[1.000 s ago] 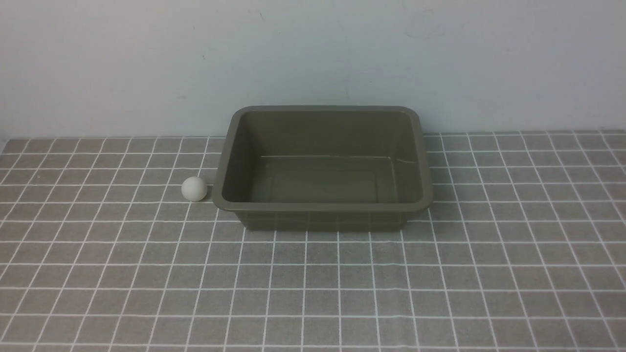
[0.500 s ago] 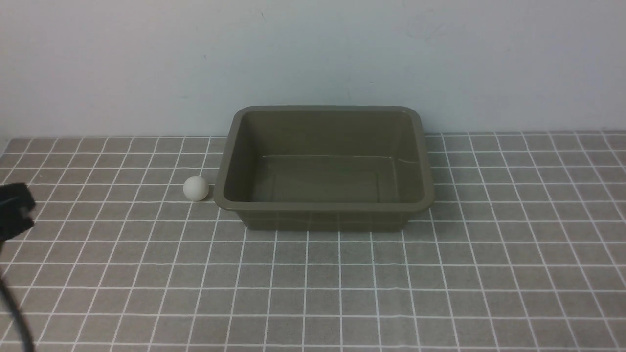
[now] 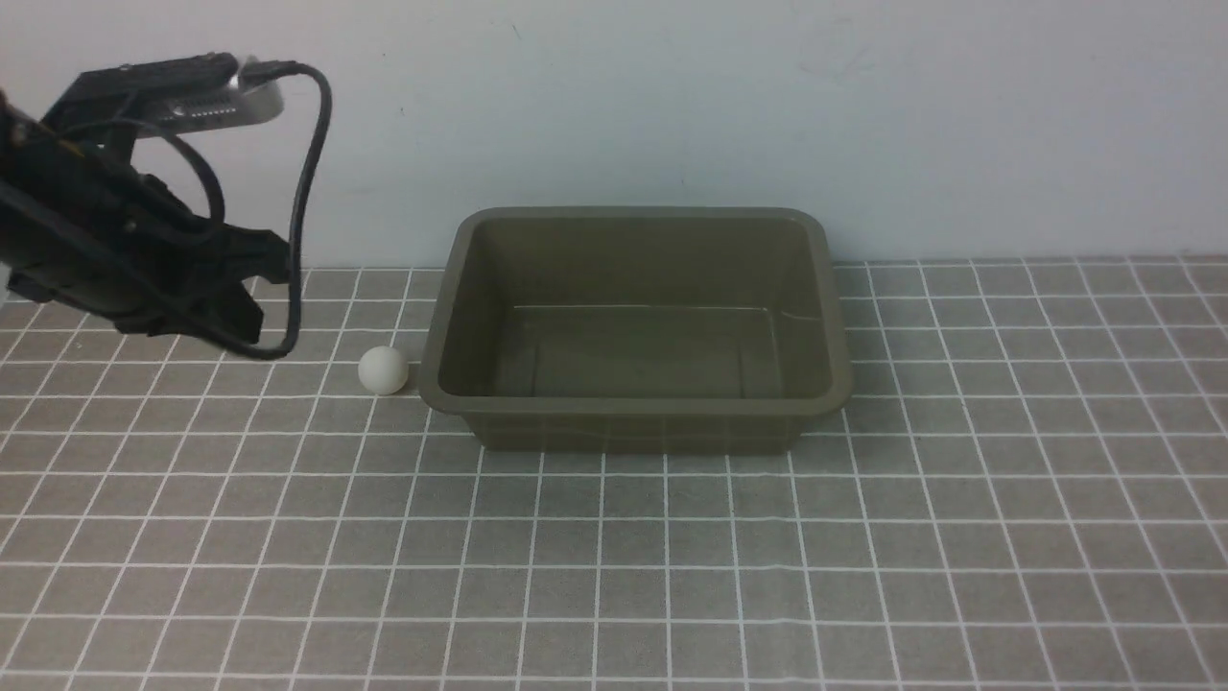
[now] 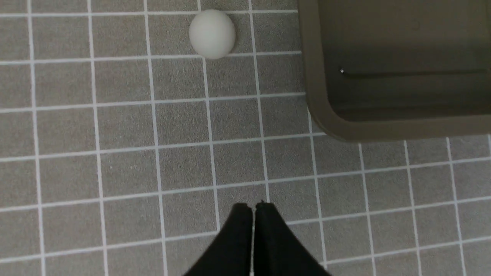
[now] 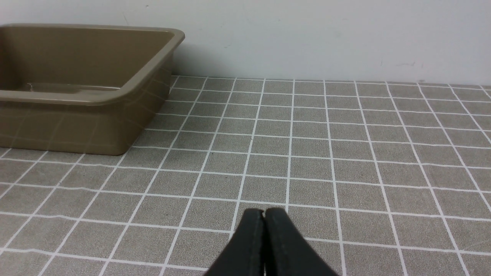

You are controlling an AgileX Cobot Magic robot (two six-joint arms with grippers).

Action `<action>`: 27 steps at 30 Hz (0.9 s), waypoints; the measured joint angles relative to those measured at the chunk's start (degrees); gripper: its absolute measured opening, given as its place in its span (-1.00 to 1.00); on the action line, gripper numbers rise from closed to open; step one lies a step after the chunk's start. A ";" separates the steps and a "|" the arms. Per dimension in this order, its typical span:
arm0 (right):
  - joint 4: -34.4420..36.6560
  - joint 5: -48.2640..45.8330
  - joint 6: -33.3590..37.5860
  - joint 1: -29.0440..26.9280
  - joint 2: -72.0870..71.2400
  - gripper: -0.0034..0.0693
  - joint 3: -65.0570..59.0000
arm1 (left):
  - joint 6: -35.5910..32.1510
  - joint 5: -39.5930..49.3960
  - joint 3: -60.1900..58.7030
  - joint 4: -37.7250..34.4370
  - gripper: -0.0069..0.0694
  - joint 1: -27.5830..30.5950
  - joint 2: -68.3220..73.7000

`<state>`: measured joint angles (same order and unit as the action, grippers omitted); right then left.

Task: Put the table tennis balls into the box on the grey coffee tablecloth.
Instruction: 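Reach for and grasp a ping pong ball on the table beside the basket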

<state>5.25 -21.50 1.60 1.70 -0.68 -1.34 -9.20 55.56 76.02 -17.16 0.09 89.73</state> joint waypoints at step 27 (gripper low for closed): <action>0.00 0.00 0.00 0.00 0.00 -0.95 0.00 | -11.47 -17.71 10.77 -9.37 0.55 0.00 29.59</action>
<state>5.25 -21.50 1.60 1.70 -0.68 -1.34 -20.67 37.85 86.79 -26.53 0.09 119.31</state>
